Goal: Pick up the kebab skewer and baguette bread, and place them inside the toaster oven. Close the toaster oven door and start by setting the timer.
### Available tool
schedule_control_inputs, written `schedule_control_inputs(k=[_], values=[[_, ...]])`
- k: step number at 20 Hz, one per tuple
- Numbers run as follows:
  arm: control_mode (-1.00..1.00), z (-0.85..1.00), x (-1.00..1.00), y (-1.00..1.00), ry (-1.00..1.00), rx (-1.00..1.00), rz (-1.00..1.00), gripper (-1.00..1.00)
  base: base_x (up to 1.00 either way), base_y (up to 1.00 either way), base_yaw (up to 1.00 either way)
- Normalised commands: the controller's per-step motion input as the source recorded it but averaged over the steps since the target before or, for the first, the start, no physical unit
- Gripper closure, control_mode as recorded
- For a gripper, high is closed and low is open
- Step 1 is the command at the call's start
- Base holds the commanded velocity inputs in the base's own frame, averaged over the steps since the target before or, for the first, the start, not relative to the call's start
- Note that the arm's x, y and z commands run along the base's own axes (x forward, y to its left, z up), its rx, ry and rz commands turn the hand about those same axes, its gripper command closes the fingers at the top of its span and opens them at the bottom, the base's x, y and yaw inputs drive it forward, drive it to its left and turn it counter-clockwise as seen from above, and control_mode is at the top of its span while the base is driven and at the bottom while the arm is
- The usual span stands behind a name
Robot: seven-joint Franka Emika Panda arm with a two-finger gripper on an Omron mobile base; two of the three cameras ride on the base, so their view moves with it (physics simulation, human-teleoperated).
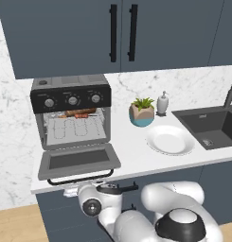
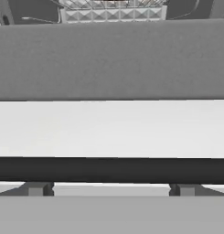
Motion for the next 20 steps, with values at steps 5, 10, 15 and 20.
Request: schedule_control_inputs(k=[5, 10, 15, 20], values=[[-1.0, 0.48, 0.0, 0.0, 0.0, 0.0, 0.0, -1.0, 0.0, 0.0, 0.0], [-1.0, 0.48, 0.05, 0.0, 0.0, 0.0, -0.01, -1.0, 0.0, 0.0, 0.0], [-1.0, 0.43, 0.11, 0.0, 0.0, 0.0, -0.01, -1.0, 0.0, 0.0, 0.0], [-1.0, 0.39, 0.11, 0.0, 0.0, 0.0, -0.02, -1.0, 0.0, 0.0, 0.0]])
